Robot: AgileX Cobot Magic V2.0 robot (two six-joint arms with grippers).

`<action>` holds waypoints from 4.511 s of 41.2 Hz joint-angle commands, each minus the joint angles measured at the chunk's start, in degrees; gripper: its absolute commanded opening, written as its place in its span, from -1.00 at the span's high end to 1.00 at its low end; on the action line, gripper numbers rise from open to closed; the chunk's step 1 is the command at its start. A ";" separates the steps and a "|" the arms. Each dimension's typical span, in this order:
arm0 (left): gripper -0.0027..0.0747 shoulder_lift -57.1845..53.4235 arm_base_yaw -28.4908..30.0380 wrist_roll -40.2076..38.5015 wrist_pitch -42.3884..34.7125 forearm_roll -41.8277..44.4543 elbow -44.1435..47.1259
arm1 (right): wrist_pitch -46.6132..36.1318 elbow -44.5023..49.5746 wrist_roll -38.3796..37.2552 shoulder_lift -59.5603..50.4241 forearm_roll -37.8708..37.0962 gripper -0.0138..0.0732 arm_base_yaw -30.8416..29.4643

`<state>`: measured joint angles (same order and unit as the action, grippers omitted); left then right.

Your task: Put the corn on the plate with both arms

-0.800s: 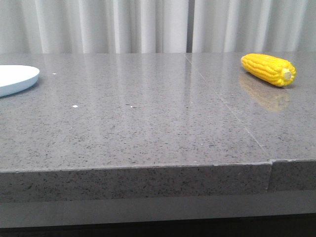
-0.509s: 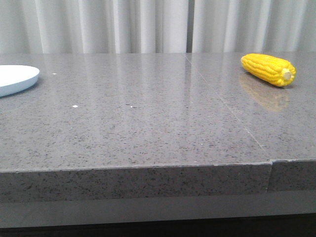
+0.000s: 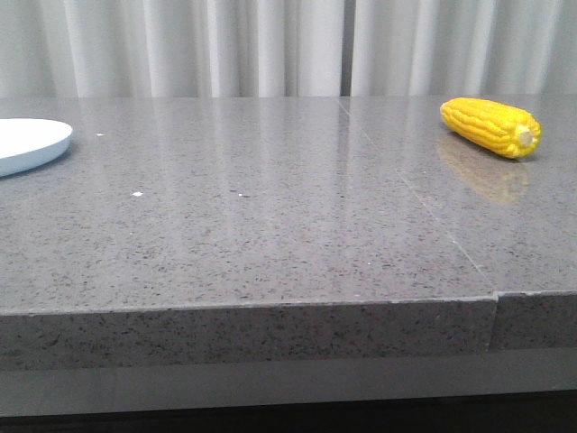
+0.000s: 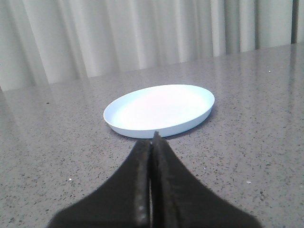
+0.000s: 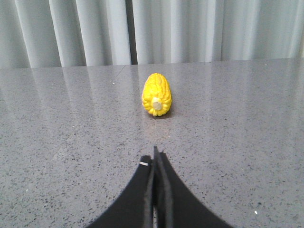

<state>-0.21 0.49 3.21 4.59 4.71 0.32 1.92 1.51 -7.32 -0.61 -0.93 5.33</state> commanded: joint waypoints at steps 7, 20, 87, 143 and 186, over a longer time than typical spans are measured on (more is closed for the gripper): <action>0.98 -1.10 0.08 -0.55 -9.38 -2.24 -4.08 | -1.92 -6.72 0.33 -0.71 -0.11 0.96 -0.32; 0.98 4.87 0.08 -0.55 3.16 -2.49 -23.70 | 12.49 -25.76 0.33 6.66 -0.71 0.96 -0.32; -0.40 41.41 0.08 -0.55 36.49 -2.87 -47.58 | 32.59 -42.48 1.58 34.68 -2.06 -0.47 -0.32; -0.40 96.72 19.37 21.05 32.57 -32.34 -75.43 | 32.59 -42.48 1.58 34.68 -2.06 -0.47 -0.32; 0.98 90.96 15.49 21.14 33.31 -34.88 -75.43 | 32.59 -42.48 1.58 34.68 -2.06 -0.47 -0.32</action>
<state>96.45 18.03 24.17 38.90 -27.98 -73.25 38.30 -39.00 -6.12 33.57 -2.14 5.33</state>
